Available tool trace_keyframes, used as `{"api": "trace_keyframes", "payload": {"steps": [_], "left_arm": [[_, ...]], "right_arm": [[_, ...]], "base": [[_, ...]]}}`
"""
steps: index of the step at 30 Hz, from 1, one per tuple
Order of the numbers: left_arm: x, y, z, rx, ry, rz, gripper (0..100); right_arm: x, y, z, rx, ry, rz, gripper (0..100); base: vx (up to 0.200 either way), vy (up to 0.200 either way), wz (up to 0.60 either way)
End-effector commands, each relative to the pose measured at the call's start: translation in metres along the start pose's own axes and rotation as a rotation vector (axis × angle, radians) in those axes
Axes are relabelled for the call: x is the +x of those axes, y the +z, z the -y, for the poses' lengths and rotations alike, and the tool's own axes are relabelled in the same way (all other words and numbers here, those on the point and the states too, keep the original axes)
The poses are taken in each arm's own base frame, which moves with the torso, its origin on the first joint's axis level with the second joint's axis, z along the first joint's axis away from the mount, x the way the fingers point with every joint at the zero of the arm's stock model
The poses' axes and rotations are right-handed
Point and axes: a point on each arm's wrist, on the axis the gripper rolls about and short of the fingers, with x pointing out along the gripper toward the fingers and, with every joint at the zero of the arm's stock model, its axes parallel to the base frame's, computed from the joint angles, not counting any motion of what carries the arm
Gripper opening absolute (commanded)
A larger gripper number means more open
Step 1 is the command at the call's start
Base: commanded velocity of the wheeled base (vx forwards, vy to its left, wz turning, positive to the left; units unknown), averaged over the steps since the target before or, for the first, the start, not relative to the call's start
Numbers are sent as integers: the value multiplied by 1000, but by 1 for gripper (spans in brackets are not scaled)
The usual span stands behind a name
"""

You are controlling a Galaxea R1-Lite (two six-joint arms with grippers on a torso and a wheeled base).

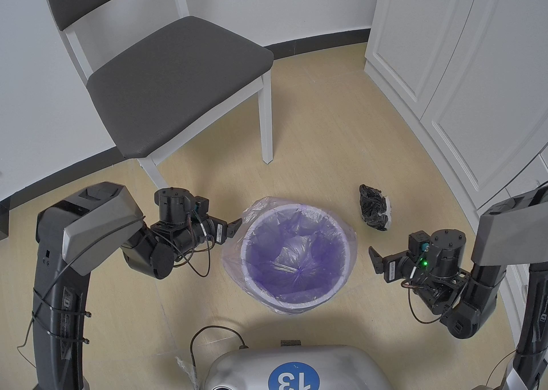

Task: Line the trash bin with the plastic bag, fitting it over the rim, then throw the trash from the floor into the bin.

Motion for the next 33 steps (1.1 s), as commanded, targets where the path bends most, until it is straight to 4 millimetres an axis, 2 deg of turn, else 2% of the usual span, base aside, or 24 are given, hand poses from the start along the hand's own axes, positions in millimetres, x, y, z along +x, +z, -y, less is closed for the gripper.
{"api": "trace_keyframes", "payload": {"steps": [1,3,6,14,18,20,23,27,28,29,33], "left_arm": [[-26,21,-12,-4,34,32,100],[-35,21,-10,-2,48,24,100],[-42,22,-6,0,53,37,100],[-47,16,2,7,41,56,100],[-50,11,6,9,37,73,100],[-52,7,8,11,33,78,100],[-52,-2,8,8,34,78,100],[-51,-10,11,-18,32,94,100],[-51,-10,11,-19,32,96,100],[-53,-12,12,-30,29,102,100],[-60,-16,15,-30,25,92,100]], "right_arm": [[39,-25,-3,-151,64,-49,100],[51,-39,-1,-236,136,-126,100],[61,-44,-3,-258,154,-155,100],[76,-42,-9,-271,275,-190,100],[105,-41,-15,-268,282,-154,100],[111,-44,-15,-270,299,-199,100],[119,-37,-13,-266,317,-248,100],[140,-25,-13,-256,299,-201,100],[141,-26,-14,-256,299,-199,100],[151,-31,-15,-264,296,-201,100],[155,-34,-20,-266,304,-203,100]], "base": [[0,0,0],[0,0,0],[0,0,0],[0,0,0],[0,0,0],[0,0,0],[0,0,0],[0,0,0],[0,0,0],[0,0,0],[0,0,0]]}}
